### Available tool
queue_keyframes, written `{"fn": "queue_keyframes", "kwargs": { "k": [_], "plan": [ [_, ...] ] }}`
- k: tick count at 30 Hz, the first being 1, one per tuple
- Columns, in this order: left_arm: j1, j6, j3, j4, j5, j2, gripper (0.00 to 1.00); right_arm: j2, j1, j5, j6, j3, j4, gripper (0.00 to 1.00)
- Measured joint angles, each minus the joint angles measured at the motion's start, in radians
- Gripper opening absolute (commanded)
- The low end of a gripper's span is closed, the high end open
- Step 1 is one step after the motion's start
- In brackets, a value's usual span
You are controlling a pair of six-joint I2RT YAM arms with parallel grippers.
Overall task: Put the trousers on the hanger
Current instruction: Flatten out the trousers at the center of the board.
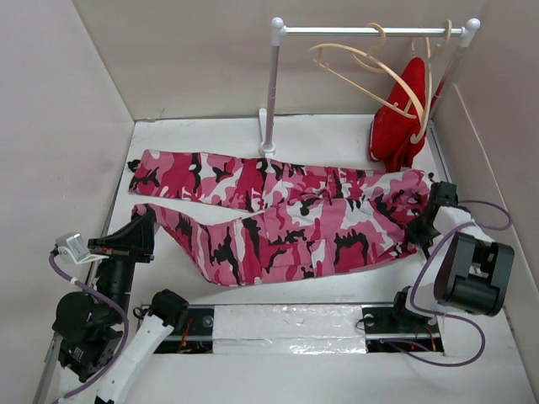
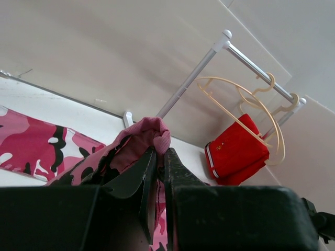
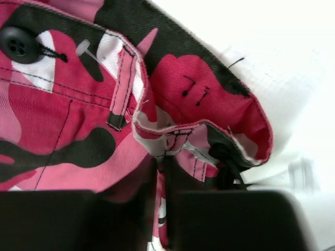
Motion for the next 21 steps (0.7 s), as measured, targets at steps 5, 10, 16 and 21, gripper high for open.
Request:
{"fn": "queue_keyframes", "kwargs": {
  "k": [5,10,16,21],
  "plan": [
    [0.000,0.000,0.001,-0.023,-0.006,0.000,0.00,0.079,0.031,0.039,0.002,0.072,0.009,0.00],
    [0.000,0.000,0.001,-0.038,0.004,0.000,0.00,0.089,0.020,0.082,-0.012,0.124,0.013,0.09],
    [0.000,0.000,0.001,-0.038,0.019,0.000,0.00,0.051,0.008,0.119,-0.063,0.182,0.053,0.58],
    [0.000,0.000,0.001,-0.038,0.031,0.000,0.00,-0.046,-0.018,0.133,-0.049,0.161,0.061,0.75]
  ]
}}
